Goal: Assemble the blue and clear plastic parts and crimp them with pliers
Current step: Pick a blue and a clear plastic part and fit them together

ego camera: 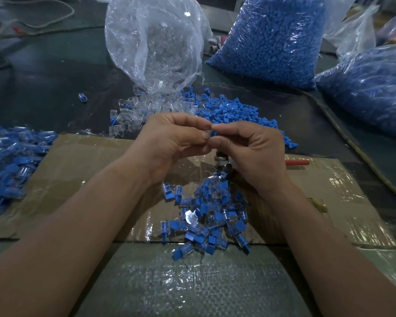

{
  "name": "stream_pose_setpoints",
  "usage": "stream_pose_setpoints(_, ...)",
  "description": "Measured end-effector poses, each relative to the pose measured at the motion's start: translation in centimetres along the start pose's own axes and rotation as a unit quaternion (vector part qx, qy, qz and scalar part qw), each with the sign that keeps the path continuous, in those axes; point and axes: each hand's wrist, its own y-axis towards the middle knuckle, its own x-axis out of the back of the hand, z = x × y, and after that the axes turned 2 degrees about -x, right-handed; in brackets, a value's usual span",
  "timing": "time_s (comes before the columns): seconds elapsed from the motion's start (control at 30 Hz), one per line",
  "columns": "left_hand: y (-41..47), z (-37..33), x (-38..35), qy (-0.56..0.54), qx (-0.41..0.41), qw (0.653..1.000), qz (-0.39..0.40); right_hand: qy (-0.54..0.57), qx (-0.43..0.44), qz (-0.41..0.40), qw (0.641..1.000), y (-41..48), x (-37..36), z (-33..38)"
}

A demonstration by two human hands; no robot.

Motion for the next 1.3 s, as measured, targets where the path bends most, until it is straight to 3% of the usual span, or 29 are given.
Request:
stream_pose_setpoints(0.73,-0.12,0.28,-0.06,0.1,-0.029,0.995,-0.002,-0.01,0.008,0.032,0.999,-0.14,0.34,-0.1)
stream_pose_setpoints(1.3,0.15,0.21,0.37,0.013,0.048,0.998,0.027,-0.079,0.066,0.014,0.995,-0.02,0.65,-0.56)
